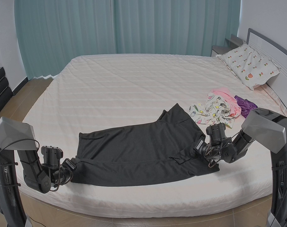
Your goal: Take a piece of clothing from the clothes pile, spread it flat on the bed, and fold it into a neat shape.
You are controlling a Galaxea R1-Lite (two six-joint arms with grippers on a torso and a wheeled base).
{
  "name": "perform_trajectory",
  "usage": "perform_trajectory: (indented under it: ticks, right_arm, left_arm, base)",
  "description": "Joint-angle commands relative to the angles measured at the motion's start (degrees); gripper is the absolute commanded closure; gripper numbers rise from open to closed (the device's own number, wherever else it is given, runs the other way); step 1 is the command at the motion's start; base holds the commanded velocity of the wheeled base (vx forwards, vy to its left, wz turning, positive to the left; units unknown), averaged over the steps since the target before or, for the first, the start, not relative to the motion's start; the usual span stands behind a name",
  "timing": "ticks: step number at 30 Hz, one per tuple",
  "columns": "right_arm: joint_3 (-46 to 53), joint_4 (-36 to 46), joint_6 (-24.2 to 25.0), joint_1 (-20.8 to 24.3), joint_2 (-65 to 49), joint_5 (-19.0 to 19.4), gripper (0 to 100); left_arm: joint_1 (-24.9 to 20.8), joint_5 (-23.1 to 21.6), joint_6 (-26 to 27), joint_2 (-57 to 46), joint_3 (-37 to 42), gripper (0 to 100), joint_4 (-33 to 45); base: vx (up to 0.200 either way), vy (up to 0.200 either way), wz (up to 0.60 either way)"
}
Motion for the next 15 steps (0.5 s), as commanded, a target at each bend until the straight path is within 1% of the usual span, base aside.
perform_trajectory:
  ticks: [1, 9, 11, 15]
  right_arm:
    - [1.94, -0.05, 0.11, 0.08, -3.16, 0.09, 100]
    - [4.93, 0.39, 0.2, 0.44, -9.4, 0.26, 100]
    - [5.45, 1.27, 0.2, 0.61, -10.89, 0.35, 100]
    - [5.37, 5.58, 0.29, 0.79, -15.46, 0.44, 100]
  left_arm:
    - [-0.01, 0.02, -0.03, 0.1, 0.08, 0, -0.07]
    - [-0.01, 0.02, -0.03, 0.1, 0.08, 0, 0.02]
    - [-0.01, 0.02, -0.03, 0.1, 0.08, 0, -0.07]
    - [-0.01, 0.02, -0.03, 0.1, 0.08, 0, -0.07]
  base:
    - [0.0, 0.0, 0.0]
    - [0.0, 0.0, 0.0]
    - [0.0, 0.0, 0.0]
    - [0.0, 0.0, 0.0]
